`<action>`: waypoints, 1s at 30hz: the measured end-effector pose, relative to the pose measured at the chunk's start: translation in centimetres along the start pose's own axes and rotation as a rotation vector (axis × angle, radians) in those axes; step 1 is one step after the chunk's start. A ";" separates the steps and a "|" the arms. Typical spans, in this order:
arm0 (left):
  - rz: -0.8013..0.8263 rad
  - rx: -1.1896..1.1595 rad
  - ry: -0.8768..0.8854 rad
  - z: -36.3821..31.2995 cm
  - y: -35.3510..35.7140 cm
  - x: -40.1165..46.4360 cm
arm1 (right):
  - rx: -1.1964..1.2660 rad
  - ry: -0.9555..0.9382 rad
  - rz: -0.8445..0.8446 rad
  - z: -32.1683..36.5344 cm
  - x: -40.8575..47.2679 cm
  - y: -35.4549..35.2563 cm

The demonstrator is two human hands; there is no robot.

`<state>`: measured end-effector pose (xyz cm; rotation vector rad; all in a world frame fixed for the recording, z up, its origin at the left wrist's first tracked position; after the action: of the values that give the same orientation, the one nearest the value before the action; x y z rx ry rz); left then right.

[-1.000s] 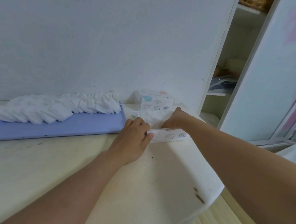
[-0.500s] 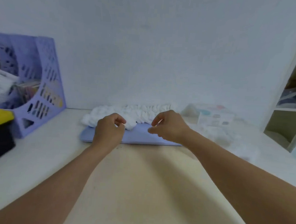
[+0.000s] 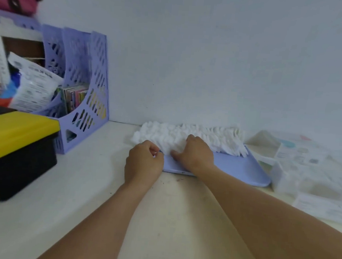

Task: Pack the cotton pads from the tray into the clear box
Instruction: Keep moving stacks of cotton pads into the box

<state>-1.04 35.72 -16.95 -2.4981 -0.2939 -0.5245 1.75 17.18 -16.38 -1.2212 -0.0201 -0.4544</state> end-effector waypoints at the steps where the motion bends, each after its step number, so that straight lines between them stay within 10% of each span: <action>1: -0.006 0.019 0.002 -0.1 0.0 0.0 | -0.030 -0.029 -0.033 0.2 0.1 0.0; 8: 0.014 0.109 0.064 -1.1 0.5 -0.3 | -0.024 -0.069 -0.113 -0.8 0.4 -1.0; 14: -0.003 0.116 0.095 -1.3 0.3 -0.7 | 0.503 -0.007 -0.135 -2.6 -1.1 -4.8; 18: 0.092 -0.403 -0.024 -4.1 1.2 -1.2 | 1.157 0.134 0.366 -4.1 -4.2 -5.5; 22: 0.605 -0.994 -0.305 -9.1 6.3 -4.4 | 1.152 0.056 0.478 -6.8 -7.1 -7.9; 30: 0.672 -0.849 -0.093 -14.6 11.4 -7.0 | 0.846 0.061 0.200 -13.3 -7.8 -13.9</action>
<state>-8.19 17.42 -14.31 -3.1613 0.8952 -0.2669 -13.20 4.00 -10.53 -0.3711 -0.0336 -0.2572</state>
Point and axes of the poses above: each hand's wrist, its own x-axis towards the middle knuckle, its own y-axis out of the palm, z = x × y, the point moved 7 cm from there along x, towards the middle knuckle, and after that the axes turned 5 degrees about y, right-handed, at the moved point
